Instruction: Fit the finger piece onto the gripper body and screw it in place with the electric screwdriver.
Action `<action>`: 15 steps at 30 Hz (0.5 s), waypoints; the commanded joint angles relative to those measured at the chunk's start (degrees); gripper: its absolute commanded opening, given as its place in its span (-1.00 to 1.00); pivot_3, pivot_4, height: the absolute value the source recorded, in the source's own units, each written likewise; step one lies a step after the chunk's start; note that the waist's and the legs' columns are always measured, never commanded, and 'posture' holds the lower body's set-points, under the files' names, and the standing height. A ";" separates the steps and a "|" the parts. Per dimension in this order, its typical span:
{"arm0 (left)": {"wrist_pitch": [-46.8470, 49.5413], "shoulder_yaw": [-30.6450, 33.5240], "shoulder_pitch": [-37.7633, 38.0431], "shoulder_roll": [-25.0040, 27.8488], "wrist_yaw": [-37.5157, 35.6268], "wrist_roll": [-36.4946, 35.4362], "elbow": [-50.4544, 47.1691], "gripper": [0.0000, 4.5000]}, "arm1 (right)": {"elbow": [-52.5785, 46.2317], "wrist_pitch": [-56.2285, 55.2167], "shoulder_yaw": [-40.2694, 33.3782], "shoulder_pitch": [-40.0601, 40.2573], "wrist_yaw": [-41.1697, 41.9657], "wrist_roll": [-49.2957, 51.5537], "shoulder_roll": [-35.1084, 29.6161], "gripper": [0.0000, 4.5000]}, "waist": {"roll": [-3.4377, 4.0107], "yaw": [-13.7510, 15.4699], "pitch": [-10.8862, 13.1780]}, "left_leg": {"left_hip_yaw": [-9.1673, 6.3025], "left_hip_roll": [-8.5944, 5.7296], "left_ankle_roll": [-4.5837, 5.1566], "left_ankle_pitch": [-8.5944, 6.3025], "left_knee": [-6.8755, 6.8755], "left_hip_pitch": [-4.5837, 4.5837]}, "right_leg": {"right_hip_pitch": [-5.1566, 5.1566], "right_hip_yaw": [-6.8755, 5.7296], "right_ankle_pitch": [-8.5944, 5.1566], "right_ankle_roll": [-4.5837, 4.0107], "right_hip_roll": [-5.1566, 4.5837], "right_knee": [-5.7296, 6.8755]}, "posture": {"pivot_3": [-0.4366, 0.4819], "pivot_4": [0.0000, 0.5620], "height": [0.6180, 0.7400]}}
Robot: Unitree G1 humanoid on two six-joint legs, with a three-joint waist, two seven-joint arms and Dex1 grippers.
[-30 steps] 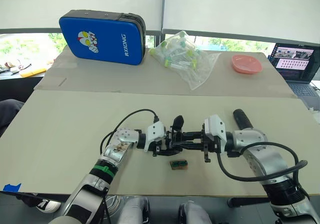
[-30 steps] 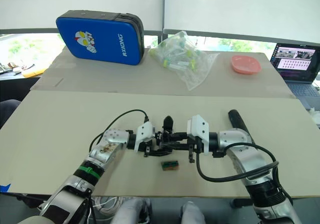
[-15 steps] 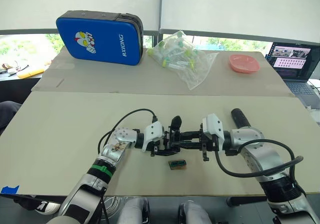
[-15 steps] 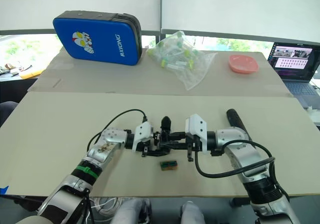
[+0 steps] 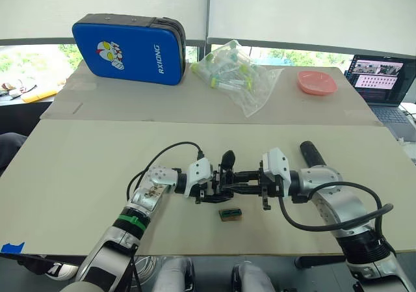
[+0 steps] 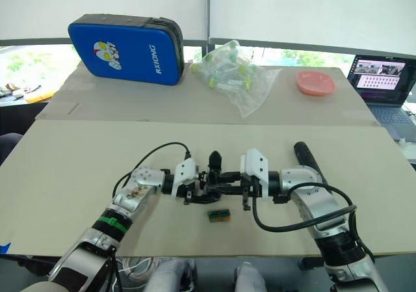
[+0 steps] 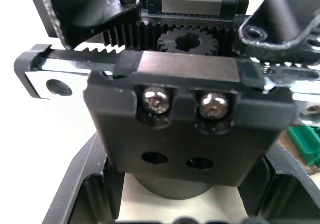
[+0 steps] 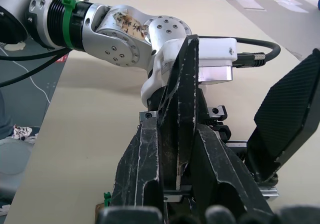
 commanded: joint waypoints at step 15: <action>0.82 -1.02 0.96 -0.14 1.28 0.65 -0.48 0.05 | -2.57 1.83 0.16 0.36 0.12 0.20 -1.38 -0.83 | 0.00 0.39 0.00 | 0.00 -0.01 -0.04 -0.03 0.00 0.00 | 0.00 0.00 0.00 0.00 -0.02 -0.01 | -0.05 -0.47 1.00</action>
